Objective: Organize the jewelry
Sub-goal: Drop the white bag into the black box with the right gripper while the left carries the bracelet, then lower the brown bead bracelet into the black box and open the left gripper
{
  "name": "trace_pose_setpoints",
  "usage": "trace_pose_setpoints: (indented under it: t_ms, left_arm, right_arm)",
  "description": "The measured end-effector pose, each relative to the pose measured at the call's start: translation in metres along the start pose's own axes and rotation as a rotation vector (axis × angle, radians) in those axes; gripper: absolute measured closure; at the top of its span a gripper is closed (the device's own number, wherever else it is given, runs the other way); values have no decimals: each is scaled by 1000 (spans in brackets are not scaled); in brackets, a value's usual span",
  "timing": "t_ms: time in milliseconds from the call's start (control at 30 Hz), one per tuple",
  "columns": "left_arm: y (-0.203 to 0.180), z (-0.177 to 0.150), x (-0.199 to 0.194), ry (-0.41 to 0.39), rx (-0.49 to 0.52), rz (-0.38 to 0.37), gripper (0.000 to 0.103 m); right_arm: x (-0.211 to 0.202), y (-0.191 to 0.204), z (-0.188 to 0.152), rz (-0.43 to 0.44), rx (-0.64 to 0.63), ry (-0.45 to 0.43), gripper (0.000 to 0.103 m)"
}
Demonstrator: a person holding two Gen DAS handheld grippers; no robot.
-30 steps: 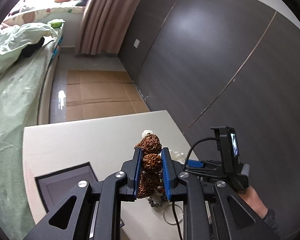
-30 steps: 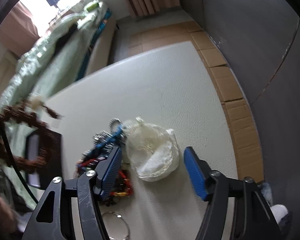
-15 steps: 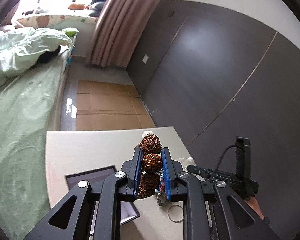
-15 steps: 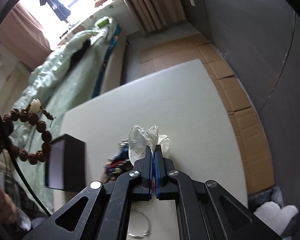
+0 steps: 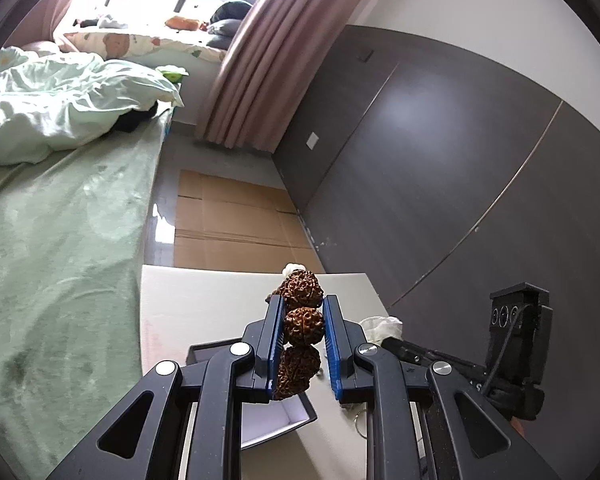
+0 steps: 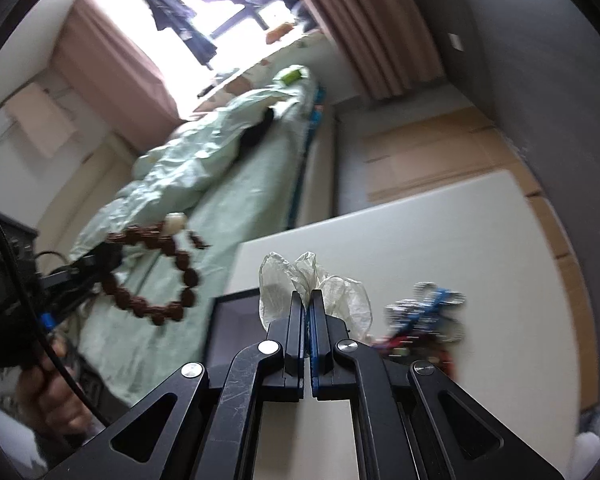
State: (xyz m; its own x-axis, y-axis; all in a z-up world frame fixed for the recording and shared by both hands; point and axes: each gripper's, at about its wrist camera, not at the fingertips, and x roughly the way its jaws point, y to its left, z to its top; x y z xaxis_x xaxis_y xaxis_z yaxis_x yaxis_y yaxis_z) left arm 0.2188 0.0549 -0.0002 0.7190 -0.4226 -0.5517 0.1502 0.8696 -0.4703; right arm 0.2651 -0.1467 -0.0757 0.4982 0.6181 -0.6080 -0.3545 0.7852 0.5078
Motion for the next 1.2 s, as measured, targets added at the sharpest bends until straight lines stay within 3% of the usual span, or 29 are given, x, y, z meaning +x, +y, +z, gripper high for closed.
trace_pose_setpoints:
  t_ms: [233, 567, 633, 667, 700, 767, 1200]
  left_arm:
    - [15, -1, -14, -12, -16, 17, 83]
    - [32, -3, -21, -13, -29, 40, 83]
    - [33, -3, -21, -9, -33, 40, 83]
    - [34, -4, -19, -4, -33, 39, 83]
    - [33, -4, -17, 2, -32, 38, 83]
    - [33, -5, -13, 15, -29, 34, 83]
    - [10, -26, 31, 143, 23, 23, 83]
  right_arm:
    - [23, 48, -9, 100, -48, 30, 100]
    - [70, 66, -18, 120, -60, 150, 100]
    - [82, 63, -20, 82, -42, 190, 95]
    - [84, 59, -21, 77, -29, 209, 80]
    - [85, 58, -21, 75, -19, 210, 60]
    - [76, 53, -19, 55, -19, 179, 45]
    - [25, 5, -9, -52, 59, 88, 45]
